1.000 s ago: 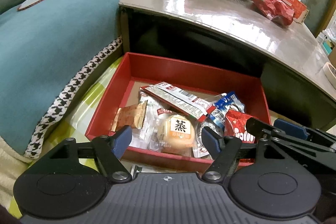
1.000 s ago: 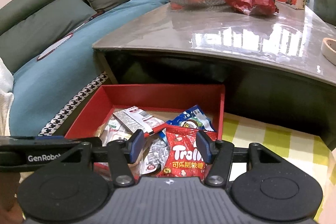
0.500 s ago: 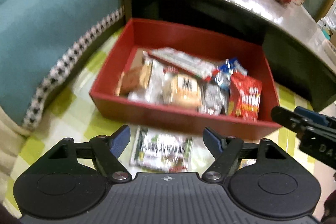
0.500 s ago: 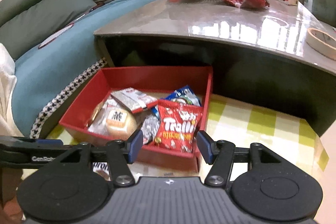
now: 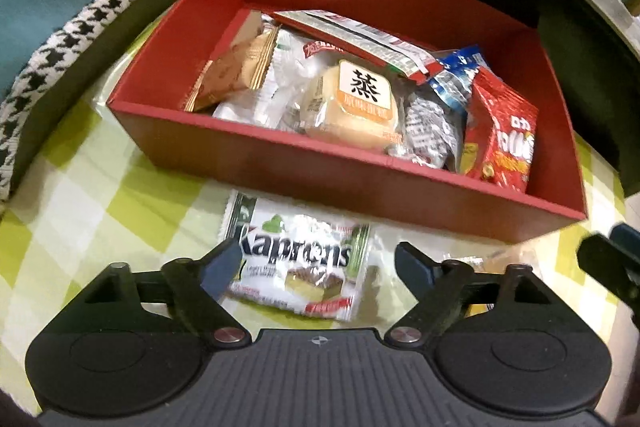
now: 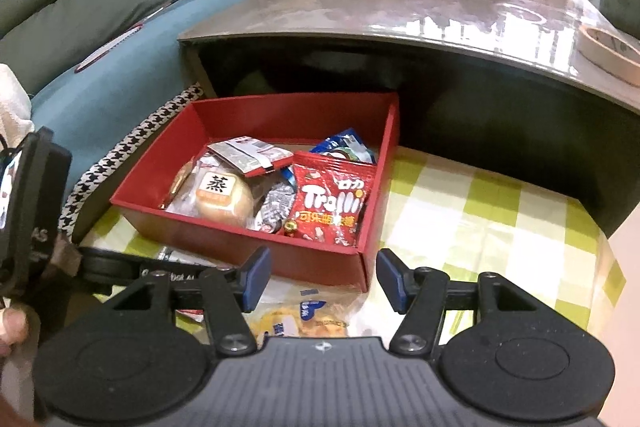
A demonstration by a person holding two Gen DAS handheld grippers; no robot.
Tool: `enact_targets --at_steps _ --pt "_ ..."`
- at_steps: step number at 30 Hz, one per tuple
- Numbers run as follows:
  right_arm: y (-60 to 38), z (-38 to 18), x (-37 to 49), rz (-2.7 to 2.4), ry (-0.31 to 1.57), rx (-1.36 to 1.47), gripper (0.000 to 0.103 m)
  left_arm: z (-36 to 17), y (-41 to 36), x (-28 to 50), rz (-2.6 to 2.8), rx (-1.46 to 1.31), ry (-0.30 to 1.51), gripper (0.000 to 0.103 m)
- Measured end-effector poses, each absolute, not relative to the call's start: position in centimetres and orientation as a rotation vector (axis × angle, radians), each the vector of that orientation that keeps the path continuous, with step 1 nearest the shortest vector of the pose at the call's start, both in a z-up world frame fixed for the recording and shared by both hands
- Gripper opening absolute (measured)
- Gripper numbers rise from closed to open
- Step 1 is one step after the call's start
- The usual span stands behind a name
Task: Organize snacks
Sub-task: 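Move both tools back over the Kaprons wafer and waffle bag on the cloth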
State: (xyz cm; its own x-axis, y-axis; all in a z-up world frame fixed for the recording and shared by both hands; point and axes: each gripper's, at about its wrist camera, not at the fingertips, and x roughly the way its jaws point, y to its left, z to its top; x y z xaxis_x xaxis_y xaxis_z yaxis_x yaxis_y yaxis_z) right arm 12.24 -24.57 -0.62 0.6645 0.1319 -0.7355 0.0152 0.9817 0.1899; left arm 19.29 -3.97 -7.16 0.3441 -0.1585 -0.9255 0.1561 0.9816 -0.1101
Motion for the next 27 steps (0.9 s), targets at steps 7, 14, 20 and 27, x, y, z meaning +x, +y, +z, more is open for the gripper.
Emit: enact_targets --at_steps 7,14,20,27 --pt "-25.2 -1.2 12.3 0.068 0.867 0.197 0.064 -7.9 -5.2 19.6 -0.173 0.061 1.201 0.094" --pt "-24.9 -0.6 12.0 0.093 0.865 0.211 0.064 -7.7 -3.9 16.8 -0.228 0.121 1.230 0.082" --pt "-24.2 0.1 11.3 0.119 0.855 0.205 0.069 -6.9 -2.0 12.0 -0.347 0.077 1.299 0.083" --pt "-23.9 0.3 10.8 0.139 0.859 0.199 0.069 -4.5 -2.2 11.7 -0.448 0.193 1.180 0.090"
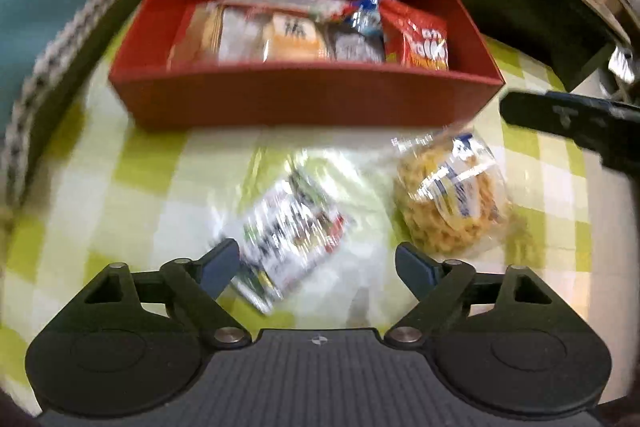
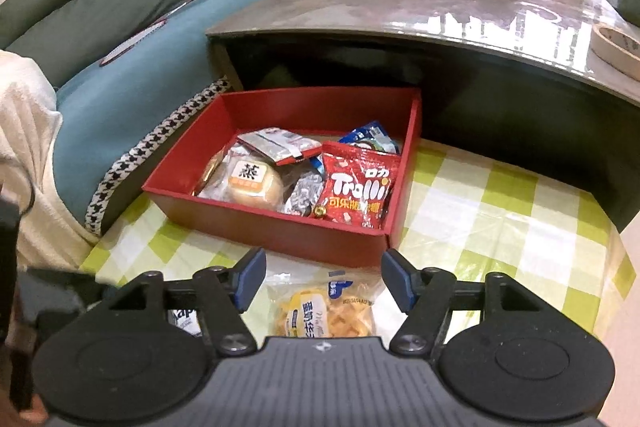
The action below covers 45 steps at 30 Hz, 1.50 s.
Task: Organize snacks
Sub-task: 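Move both tools back over the Kaprons wafer and waffle bag on the cloth, then grasp the Kaprons wafer with left tool while right tool grasps the waffle cake bag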
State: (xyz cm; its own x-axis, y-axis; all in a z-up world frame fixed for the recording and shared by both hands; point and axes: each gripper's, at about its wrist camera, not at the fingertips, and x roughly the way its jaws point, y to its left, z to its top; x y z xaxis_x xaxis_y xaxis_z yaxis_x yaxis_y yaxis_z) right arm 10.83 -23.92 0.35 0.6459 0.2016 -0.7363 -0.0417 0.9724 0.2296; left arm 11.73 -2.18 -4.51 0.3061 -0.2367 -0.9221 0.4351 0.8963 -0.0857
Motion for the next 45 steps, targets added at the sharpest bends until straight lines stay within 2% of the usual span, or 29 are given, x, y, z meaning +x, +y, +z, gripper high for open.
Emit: enact_targets --at_steps 9,12,14,16,20,23,27,28,32,34,40,45 --pt "-24.7 -1.0 11.7 0.114 0.907 0.213 0.069 -7.9 -5.4 14.0 -0.494 0.410 1.193 0.094" --pt "-24.8 -1.1 11.8 0.117 0.911 0.218 0.069 -8.9 -4.5 14.8 -0.461 0.362 1.256 0.092" --pt "-24.8 -1.1 11.9 0.119 0.913 0.223 0.069 -8.8 -3.8 14.6 -0.438 0.338 1.257 0.086" --pt "-24.8 -0.9 11.8 0.119 0.911 0.225 0.069 -8.5 -3.2 13.9 -0.431 0.313 1.261 0.075" --pt "-24.6 -0.8 11.6 0.119 0.919 0.225 0.069 -8.0 -2.5 11.4 -0.436 0.251 1.281 0.066" --pt "-24.7 -1.0 11.4 0.114 0.928 0.224 0.069 -7.8 -1.9 9.2 -0.439 0.202 1.303 0.066" --pt "-25.1 -1.4 11.5 0.095 0.945 0.228 0.069 -7.8 -1.7 9.0 -0.389 0.199 1.275 0.085" --pt "-25.2 -1.5 11.6 0.092 0.949 0.231 0.069 -7.9 -1.8 9.4 -0.381 0.178 1.282 0.085" --pt "-26.0 -1.8 12.0 0.076 0.959 0.248 0.069 -8.5 -3.2 10.4 -0.335 0.202 1.276 0.077" --pt "-26.5 -2.0 12.3 0.067 0.968 0.252 0.069 -8.3 -3.9 10.6 -0.331 0.240 1.256 0.064" --pt "-27.5 -2.2 11.9 0.040 0.975 0.267 0.070 -8.1 -2.5 11.2 -0.291 0.197 1.269 0.064" --pt "-24.2 -3.6 12.1 0.106 1.023 0.190 0.070 -6.7 -0.4 11.1 -0.289 0.143 1.256 0.064"
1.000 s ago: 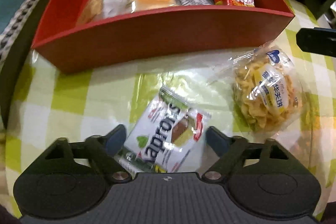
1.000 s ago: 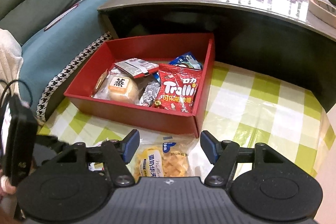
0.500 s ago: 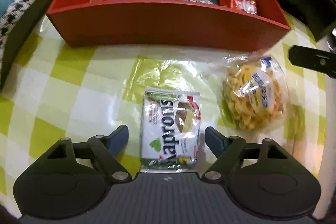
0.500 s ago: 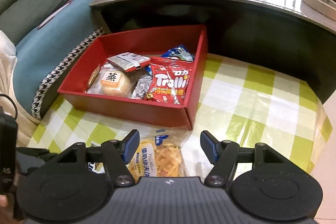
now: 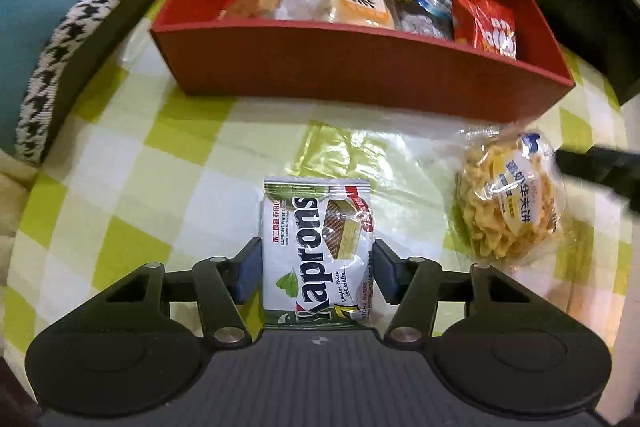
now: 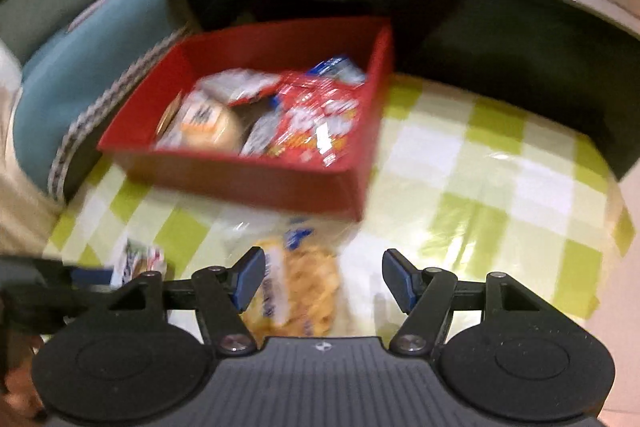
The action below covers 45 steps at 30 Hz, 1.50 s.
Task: Organize snacks
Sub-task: 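Grasp the Kaprons wafer with left tool while right tool grasps the waffle cake bag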
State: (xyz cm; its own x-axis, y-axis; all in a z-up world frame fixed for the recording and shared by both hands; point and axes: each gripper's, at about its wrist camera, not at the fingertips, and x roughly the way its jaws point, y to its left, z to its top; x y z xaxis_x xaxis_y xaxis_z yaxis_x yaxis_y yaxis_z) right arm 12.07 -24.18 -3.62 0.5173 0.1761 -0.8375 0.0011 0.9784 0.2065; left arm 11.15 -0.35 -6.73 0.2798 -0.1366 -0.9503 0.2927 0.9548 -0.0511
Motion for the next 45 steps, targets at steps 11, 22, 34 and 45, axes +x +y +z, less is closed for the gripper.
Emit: enact_targets --at_steps 11,22,34,45 --pt "-20.3 -7.2 14.0 0.164 1.123 0.100 0.089 -8.2 0.6 12.6 -0.292 0.147 1.291 0.064" --pt "-18.3 -8.7 13.9 0.169 1.113 0.005 0.103 -9.1 0.2 12.6 -0.241 0.205 1.265 0.068" --pt "-17.6 -9.1 12.5 0.155 1.045 -0.039 0.103 -10.5 1.8 13.7 -0.189 0.181 1.266 0.095" --pt "-17.2 -8.7 11.9 0.121 1.034 -0.107 0.085 -10.3 1.8 13.7 -0.188 0.178 1.255 0.096"
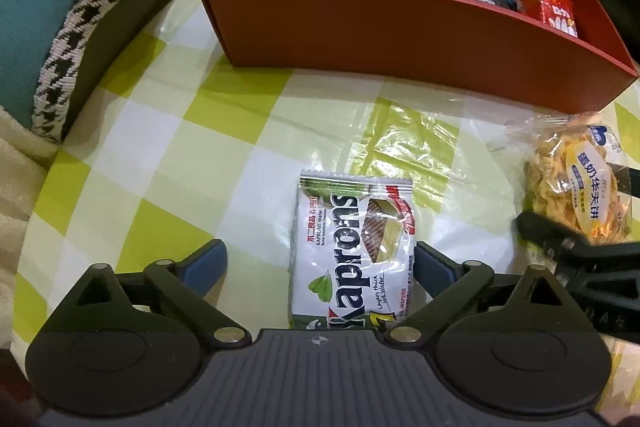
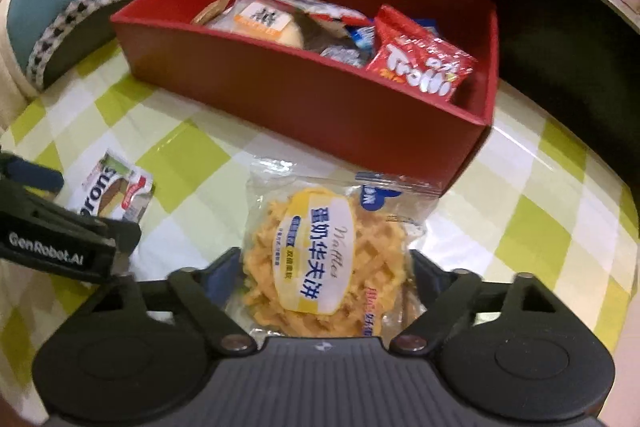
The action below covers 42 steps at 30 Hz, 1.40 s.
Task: Organize snacks
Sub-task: 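Grasp the Kaprons wafer with left tool while right tool grasps the waffle cake bag, then carry the Kaprons wafer with left tool while right tool carries the waffle bag over the box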
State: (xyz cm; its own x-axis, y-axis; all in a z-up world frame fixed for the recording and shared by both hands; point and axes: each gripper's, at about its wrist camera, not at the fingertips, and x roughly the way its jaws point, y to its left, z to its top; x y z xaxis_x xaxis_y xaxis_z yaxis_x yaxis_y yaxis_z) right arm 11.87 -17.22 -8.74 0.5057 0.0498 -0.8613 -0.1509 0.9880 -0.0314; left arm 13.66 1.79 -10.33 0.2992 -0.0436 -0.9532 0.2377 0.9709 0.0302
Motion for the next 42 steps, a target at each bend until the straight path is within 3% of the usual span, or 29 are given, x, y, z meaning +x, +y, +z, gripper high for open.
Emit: enact_targets --at_steps 5,17,42 --pt "-17.5 -8.2 11.5 0.082 1.023 -0.115 0.082 -9.2 0.5 12.6 -0.230 0.191 1.235 0.065" --pt "-18.2 -4.4 9.2 0.059 0.943 -0.035 0.082 -6.3 -0.5 11.2 -0.232 0.207 1.149 0.064" --pt "-19.7 -1.7 10.7 0.047 0.871 0.043 0.082 -2.7 -1.8 12.9 -0.222 0.141 1.052 0.065"
